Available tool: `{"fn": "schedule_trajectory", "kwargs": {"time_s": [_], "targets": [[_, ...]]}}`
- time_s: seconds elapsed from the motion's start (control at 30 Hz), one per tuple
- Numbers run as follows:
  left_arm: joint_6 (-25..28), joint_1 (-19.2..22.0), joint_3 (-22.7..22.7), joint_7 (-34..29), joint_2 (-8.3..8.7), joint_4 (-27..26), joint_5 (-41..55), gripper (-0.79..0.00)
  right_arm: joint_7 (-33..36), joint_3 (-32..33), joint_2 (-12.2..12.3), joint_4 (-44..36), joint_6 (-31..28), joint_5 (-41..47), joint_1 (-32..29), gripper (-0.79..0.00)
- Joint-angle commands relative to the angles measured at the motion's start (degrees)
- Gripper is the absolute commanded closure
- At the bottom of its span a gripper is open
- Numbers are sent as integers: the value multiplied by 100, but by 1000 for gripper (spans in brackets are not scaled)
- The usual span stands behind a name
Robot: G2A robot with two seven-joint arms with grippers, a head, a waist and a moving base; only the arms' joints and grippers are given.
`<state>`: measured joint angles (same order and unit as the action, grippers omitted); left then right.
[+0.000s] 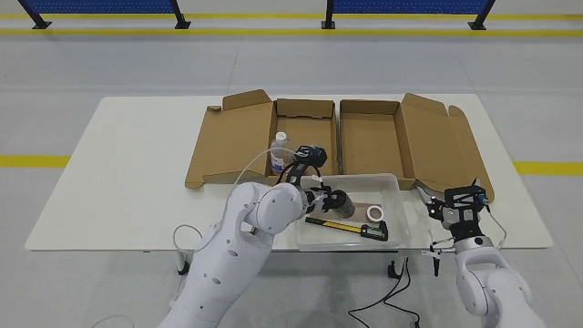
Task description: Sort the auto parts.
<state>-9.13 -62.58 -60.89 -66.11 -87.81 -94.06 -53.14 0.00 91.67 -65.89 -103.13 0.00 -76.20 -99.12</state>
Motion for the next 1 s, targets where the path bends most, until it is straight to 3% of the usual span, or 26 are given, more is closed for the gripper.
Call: {"fn": "schedule_trajectory", "kwargs": {"time_s": [0.0,0.5,0.73,0.97], "targets": [[-16,5,0,37,10,25,-17,0,0,0,0,0,0,0,0,-785],[-292,472,327,698,-63,341,205,0,0,0,0,0,0,0,0,-785],[-623,1023,448,1285,-174,1064,360,0,0,0,0,0,0,0,0,-785],[-637,1551,668,1882,-259,1789,33,0,0,0,0,0,0,0,0,-785]]}}
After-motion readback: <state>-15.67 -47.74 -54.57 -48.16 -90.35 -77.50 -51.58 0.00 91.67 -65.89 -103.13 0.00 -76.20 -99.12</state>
